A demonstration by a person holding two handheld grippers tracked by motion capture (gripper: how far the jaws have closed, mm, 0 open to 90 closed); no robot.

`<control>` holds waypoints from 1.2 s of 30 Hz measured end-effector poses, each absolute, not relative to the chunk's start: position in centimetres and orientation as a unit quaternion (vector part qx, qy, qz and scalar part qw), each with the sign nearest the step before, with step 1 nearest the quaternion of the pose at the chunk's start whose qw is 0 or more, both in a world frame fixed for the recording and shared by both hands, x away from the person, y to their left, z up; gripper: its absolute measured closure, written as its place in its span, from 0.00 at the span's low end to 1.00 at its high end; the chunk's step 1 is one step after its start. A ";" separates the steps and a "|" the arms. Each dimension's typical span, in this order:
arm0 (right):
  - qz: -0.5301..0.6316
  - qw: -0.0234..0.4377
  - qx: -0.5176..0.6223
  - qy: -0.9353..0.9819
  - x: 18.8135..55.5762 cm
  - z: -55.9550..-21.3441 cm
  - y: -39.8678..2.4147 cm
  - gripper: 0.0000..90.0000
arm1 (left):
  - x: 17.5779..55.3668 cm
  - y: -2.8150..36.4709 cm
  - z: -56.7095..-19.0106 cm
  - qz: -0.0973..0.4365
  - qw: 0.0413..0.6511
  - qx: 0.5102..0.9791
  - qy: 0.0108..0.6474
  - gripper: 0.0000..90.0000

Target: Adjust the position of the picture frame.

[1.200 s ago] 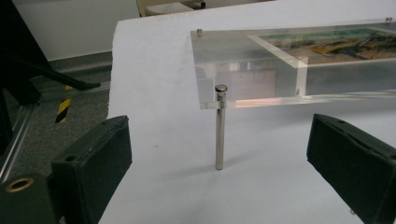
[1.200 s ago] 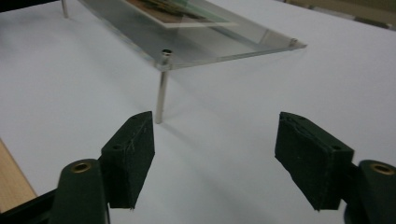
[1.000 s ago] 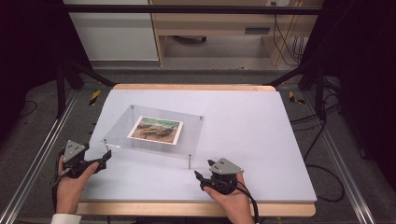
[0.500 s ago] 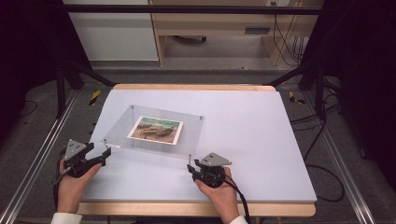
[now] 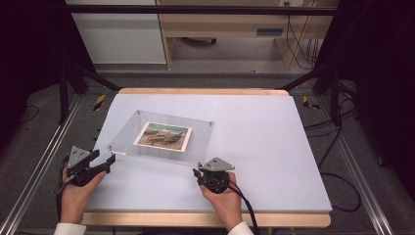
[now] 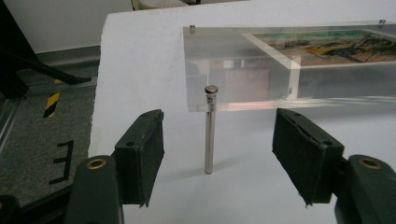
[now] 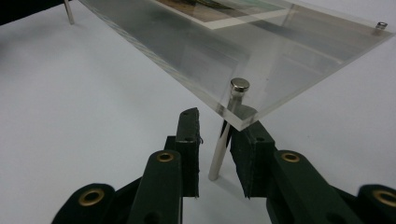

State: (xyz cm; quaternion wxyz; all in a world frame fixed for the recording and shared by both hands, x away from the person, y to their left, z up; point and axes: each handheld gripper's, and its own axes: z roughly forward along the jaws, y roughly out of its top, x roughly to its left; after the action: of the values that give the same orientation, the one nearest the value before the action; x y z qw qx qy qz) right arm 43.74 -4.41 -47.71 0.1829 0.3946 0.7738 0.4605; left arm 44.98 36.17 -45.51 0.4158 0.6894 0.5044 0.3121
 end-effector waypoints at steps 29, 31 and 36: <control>0.516 0.123 0.432 0.729 45.1 -46.8 -5.2 0.95 | 46.2 36.4 -46.1 0.304 0.423 0.687 0.506 0.68; 0.518 0.119 0.434 0.727 45.2 -46.7 -5.3 0.95 | 46.6 36.4 -46.2 0.305 0.428 0.687 0.502 0.71; 0.513 0.117 0.435 0.731 45.2 -46.6 -5.3 0.95 | 47.5 36.3 -46.4 0.303 0.453 0.682 0.488 0.81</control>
State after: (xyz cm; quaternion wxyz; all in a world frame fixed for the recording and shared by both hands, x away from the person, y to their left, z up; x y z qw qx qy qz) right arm 45.18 -5.27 -46.60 0.1168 0.4351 0.7308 0.5128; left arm 47.49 36.25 -46.42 0.4527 0.6818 0.4883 0.3029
